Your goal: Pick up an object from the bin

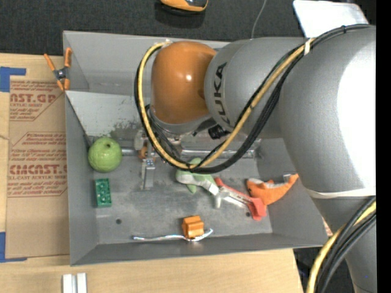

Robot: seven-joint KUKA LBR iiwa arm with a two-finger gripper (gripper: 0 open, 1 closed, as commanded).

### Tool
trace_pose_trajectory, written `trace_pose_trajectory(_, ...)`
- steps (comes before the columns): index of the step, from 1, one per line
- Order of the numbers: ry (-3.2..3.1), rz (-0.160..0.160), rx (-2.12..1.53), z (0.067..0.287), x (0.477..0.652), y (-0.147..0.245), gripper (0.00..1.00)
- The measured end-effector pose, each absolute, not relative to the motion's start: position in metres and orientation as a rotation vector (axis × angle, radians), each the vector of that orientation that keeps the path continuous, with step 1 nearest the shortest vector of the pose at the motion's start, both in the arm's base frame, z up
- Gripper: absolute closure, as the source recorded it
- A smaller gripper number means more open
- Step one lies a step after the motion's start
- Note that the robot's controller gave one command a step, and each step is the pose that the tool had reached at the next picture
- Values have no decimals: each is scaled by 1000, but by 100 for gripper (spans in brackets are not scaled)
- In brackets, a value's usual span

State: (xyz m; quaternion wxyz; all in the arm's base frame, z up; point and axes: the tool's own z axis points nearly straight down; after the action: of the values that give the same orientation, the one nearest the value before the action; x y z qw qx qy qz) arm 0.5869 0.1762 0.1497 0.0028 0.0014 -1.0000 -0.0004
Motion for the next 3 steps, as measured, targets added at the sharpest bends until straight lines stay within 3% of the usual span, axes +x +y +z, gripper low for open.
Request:
trace_pose_trajectory(1,-3143,-3,1,154,589,175,0)
trace_pose_trajectory(2,-3175,35,158,85,605,226,0)
trace_pose_trajectory(3,-3178,29,154,88,606,224,0)
